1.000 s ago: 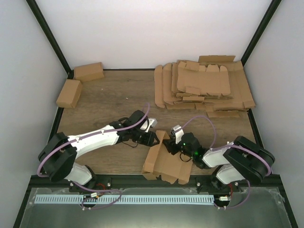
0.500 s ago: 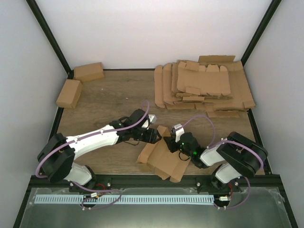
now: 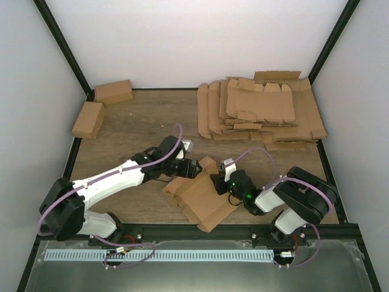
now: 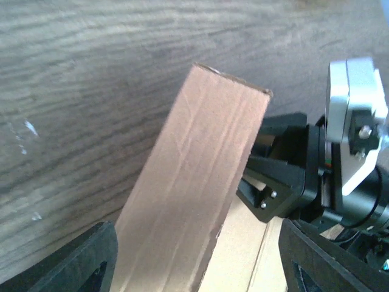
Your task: Fold the paper box
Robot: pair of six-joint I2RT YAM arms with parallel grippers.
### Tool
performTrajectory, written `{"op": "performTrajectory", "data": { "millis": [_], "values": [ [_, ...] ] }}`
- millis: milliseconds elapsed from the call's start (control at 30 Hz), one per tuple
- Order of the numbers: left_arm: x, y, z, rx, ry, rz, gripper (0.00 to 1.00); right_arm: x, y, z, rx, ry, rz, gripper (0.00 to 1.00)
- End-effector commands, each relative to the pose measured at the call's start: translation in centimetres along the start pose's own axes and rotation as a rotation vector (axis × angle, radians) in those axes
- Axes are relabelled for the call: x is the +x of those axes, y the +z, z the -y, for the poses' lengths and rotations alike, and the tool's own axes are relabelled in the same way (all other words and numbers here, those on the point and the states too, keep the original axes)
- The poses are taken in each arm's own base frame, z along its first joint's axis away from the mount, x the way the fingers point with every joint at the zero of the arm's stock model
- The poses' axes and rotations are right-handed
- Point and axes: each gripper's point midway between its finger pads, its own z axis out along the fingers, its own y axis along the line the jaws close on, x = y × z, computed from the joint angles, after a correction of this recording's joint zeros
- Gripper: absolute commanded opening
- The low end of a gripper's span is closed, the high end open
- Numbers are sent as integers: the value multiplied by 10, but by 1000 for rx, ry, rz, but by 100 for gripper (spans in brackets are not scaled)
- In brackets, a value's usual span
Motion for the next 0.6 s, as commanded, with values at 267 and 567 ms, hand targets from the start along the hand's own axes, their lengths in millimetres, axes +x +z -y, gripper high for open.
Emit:
{"op": "performTrajectory", "data": {
  "millis": [267, 567],
  "values": [
    [-57, -15, -41, -16, 43, 58, 84, -3, 6, 5, 47, -5, 11, 32],
    [-53, 42, -10, 236, 131, -128, 85, -7, 6, 7, 59, -17, 21, 32]
  ]
}}
